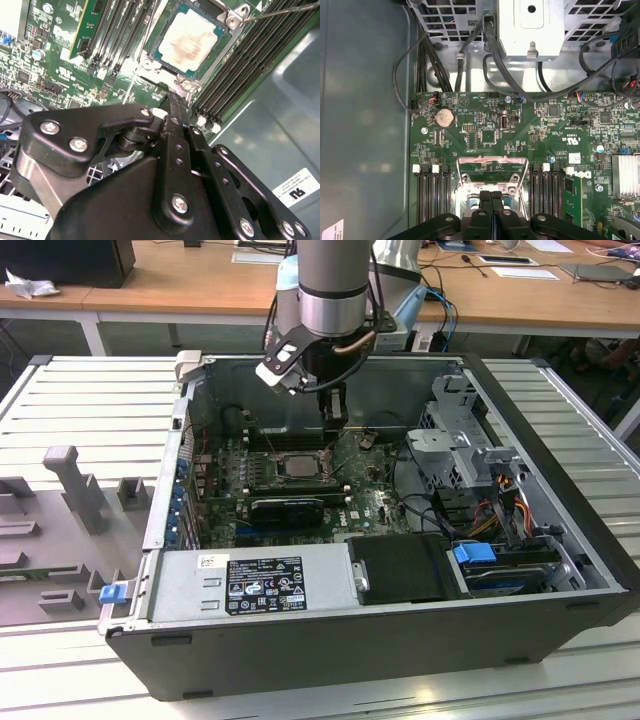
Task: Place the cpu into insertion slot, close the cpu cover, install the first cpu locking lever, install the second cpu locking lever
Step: 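Close the cpu cover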
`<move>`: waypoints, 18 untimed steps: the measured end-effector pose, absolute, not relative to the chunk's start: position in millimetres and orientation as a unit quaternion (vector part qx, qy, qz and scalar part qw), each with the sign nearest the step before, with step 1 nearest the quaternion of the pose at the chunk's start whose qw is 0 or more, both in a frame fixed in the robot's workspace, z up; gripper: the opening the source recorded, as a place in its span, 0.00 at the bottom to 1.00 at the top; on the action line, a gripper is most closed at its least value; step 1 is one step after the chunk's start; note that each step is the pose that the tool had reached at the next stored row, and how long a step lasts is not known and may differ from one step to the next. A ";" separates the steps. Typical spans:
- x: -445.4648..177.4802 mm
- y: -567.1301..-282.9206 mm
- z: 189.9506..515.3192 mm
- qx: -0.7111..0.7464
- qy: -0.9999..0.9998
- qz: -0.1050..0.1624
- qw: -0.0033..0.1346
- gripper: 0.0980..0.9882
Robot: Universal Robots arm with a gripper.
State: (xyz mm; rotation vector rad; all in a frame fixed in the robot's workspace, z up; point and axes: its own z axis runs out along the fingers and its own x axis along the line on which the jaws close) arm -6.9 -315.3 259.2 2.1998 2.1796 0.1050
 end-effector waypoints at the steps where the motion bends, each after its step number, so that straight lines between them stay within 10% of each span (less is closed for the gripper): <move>1: -6.7 -315.2 260.0 0.710 0.703 0.034 0.021 0.01; 18: 7.1 -314.6 268.2 0.710 0.703 0.034 0.022 0.01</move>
